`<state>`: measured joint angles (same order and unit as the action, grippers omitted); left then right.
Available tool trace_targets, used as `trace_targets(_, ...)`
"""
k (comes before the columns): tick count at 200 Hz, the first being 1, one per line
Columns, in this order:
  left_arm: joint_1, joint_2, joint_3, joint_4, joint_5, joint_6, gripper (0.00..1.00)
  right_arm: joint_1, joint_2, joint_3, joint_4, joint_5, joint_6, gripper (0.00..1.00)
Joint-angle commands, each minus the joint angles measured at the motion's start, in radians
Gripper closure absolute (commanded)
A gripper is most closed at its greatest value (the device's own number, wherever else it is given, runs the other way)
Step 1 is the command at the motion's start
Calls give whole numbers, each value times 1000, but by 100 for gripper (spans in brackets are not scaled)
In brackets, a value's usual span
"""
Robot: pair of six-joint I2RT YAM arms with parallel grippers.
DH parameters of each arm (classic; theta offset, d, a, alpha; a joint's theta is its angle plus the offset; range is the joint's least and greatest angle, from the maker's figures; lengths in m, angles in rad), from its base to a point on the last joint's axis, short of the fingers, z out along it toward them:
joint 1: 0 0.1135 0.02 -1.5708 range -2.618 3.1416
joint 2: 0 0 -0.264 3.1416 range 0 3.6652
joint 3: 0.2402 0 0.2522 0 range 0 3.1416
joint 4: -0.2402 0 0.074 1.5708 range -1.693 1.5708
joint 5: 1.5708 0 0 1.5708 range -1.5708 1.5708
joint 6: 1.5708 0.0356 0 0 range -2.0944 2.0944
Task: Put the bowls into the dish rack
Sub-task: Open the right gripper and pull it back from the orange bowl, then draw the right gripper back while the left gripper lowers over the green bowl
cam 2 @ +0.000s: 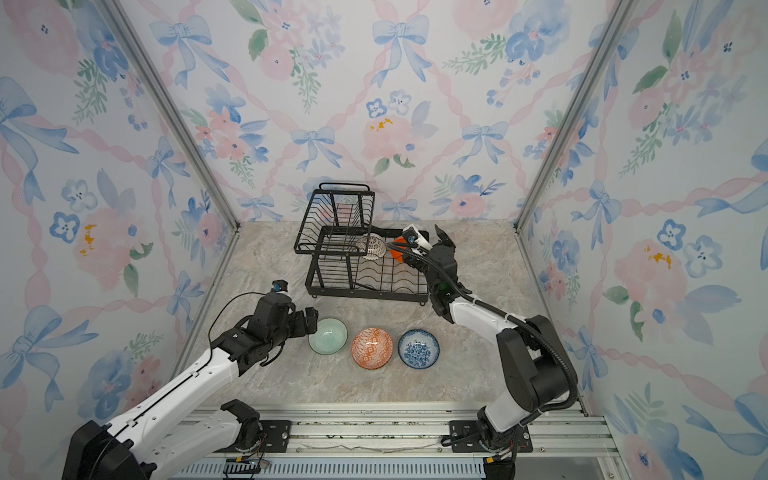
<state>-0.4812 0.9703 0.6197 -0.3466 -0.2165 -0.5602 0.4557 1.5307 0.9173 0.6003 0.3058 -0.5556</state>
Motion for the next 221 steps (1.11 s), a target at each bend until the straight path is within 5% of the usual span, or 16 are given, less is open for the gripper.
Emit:
trace_targets(1,-21,-14,-15,-29,-51,-7,2,38,-118,22,-319,77,169,3)
trace_targets(49,-48,-40,-25,-35,-48,3,2,92,-353,86,-854,126,446,3)
trace_targets(109,-101,-13,-4,-91,-17,33,2,115,-559,134,-1418,15,844,3)
trace_targets(166,-208,3,4,-139,-47,-44,2,112,-597,121,-1607,-93,1002,3)
trace_targets(221,-234,22,-47,-141,-29,-105,2,20,-542,76,-1561,-218,979,3)
